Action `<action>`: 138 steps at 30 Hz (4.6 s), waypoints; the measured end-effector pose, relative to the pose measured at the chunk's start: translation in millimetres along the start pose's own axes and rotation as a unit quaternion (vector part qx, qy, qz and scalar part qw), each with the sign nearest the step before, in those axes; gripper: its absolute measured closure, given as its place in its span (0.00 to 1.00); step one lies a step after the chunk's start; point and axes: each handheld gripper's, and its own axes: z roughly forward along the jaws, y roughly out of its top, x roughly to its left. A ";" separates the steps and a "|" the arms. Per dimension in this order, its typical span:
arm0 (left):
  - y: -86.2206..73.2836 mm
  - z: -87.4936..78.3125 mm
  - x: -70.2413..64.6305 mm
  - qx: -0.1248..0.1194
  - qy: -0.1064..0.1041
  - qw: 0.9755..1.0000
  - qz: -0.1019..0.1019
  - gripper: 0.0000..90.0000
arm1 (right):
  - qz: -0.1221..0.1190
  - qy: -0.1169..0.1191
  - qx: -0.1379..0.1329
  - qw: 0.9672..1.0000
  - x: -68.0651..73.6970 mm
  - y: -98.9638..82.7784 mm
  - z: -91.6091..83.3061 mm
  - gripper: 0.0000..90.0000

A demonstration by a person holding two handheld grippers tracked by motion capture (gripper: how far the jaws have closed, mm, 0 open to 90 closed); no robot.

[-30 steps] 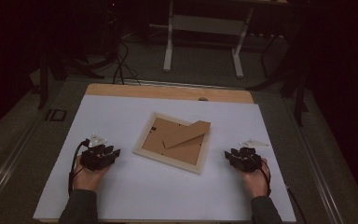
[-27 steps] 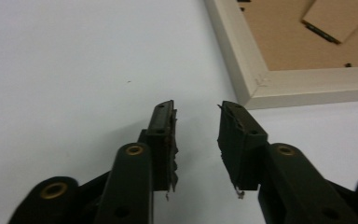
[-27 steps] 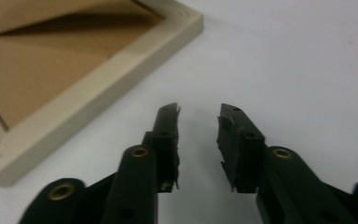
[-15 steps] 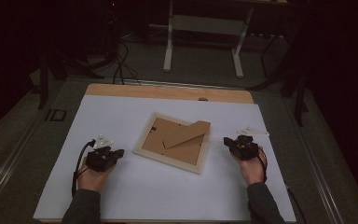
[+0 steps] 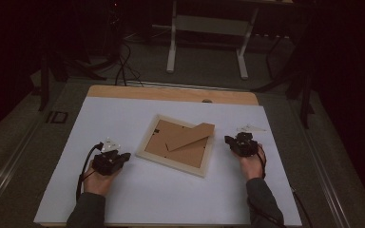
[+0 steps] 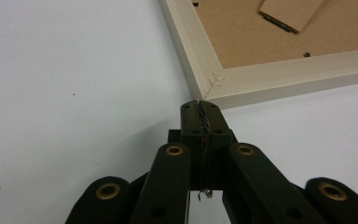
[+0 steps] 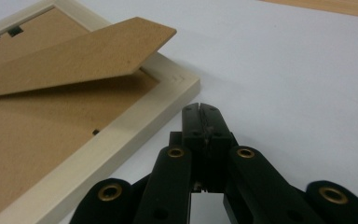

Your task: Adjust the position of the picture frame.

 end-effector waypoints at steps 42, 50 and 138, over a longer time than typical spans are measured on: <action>-1.2 14.7 -18.6 0.010 0.014 0.999 0.040 1.00 | 0.055 -0.008 0.012 0.998 -5.8 27.7 60.6 1.00; -1.4 11.7 -14.8 0.003 0.011 1.000 0.022 1.00 | 0.057 -0.016 0.023 0.998 -6.9 30.8 68.0 1.00; 18.3 45.0 -20.5 0.040 0.015 0.999 -0.006 1.00 | 0.047 0.077 0.111 0.990 11.4 18.6 65.7 1.00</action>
